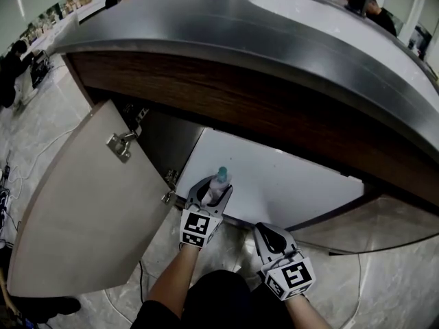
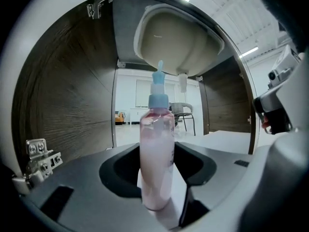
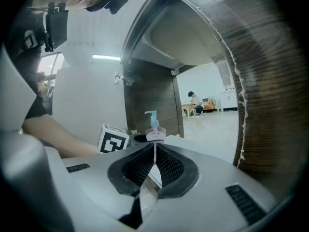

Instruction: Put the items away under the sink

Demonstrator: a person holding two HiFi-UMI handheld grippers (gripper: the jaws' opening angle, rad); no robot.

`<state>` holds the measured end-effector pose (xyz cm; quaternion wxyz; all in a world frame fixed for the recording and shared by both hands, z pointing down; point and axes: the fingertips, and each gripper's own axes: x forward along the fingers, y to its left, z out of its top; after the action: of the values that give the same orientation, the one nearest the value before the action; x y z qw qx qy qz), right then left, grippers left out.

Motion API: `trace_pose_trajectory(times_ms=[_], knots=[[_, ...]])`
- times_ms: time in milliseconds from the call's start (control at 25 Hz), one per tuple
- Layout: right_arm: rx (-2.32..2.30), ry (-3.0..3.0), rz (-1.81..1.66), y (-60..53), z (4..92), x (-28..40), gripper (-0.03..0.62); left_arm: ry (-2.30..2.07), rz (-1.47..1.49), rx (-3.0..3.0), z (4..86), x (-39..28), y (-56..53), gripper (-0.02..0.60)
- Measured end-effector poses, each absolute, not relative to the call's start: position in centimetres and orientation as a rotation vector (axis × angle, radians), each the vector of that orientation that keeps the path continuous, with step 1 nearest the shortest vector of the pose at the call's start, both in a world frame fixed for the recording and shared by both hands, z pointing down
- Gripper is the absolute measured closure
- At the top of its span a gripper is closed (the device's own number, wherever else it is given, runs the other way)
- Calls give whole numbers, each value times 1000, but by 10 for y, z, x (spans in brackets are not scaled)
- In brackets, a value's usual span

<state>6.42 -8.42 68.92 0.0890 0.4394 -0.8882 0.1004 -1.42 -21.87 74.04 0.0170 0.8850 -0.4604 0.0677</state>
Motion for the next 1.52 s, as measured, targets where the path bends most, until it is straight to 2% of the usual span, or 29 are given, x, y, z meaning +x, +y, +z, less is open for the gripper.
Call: trace_pose_trajectory(times_ms=[640,760,880,1240,1520], knots=[[1282,-2637,333,-87,694,54,560,-1457,165,2736,740,-24,-231,368],[1260,-2640,316,-87,695,50,560,-1472,144,2726,738,-29,-231,316],[1243,-2643,312,-86,697,48,560,-1474,139,2727,736,-33,-227,291],[1211,-2677,311,-88,693,44,560,-1539,146,2689,733,-48,-193,273],[1142,-2741,308,-83,677,28,560,-1554,68,2673,708,-52,-156,449]])
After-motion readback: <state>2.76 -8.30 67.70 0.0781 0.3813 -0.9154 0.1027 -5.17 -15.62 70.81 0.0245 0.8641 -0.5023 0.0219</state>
